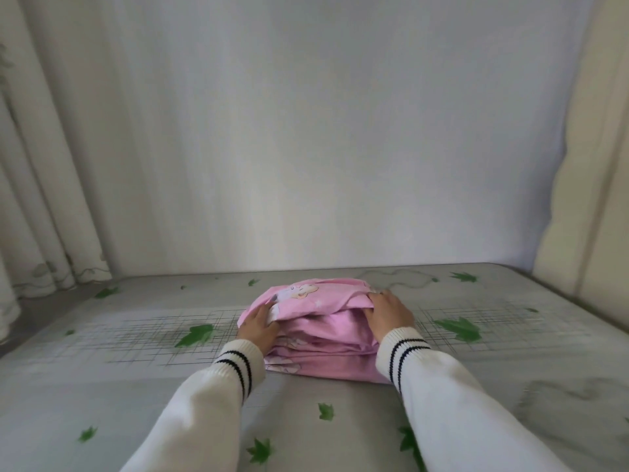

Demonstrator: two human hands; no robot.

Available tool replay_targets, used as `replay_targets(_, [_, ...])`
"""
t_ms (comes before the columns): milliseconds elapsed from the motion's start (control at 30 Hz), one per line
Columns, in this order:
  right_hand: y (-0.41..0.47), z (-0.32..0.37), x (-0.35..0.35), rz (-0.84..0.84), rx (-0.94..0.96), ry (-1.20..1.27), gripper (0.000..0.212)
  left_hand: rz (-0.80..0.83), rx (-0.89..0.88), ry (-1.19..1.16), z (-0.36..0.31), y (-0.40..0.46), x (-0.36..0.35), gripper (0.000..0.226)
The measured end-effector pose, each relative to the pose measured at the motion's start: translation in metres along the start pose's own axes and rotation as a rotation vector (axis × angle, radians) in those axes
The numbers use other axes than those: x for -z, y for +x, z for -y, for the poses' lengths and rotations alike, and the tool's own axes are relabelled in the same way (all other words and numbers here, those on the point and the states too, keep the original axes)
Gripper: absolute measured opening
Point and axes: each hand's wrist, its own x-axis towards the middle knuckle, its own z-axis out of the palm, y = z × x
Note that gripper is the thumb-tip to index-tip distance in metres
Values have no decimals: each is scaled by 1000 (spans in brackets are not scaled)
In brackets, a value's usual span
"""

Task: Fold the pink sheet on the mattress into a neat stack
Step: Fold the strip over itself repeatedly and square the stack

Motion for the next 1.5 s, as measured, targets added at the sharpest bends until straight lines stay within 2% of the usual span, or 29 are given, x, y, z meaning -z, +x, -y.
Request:
replay_targets(133, [-1,0,1,-36,6,8,35,-66,-25,85,1,5,-1,60])
replay_targets(333, [1,0,4,-63,20,92,43,-202,108,106,-8,9,9,53])
replay_targets(467, [0,-4,1,-39,46,49,49,-206,92,197,-7,9,9,57])
replay_targets(600, [-3,-8,0,10,51,-45,42,-165,72,250,-2,5,7,53])
replay_targets(733, [-6,-8,8,80,18,-182,30,-137,215,326,2,2,16,33])
replay_targets(800, [-7,-8,11,111,10,-211,29,-99,259,393,4,3,21,30])
replay_targets(1000, [-9,-10,13,161,-45,-75,28,-98,197,497,8,7,20,31])
replay_targets(1267, [-4,-18,0,132,-144,122,30,-137,168,379,11,8,18,32])
replay_targets(1433, [-3,-22,-3,155,-210,222,31,-110,253,52,19,0,18,30])
replay_targets(1500, [-5,-22,-4,151,-227,222,30,-98,272,42,21,-4,19,28])
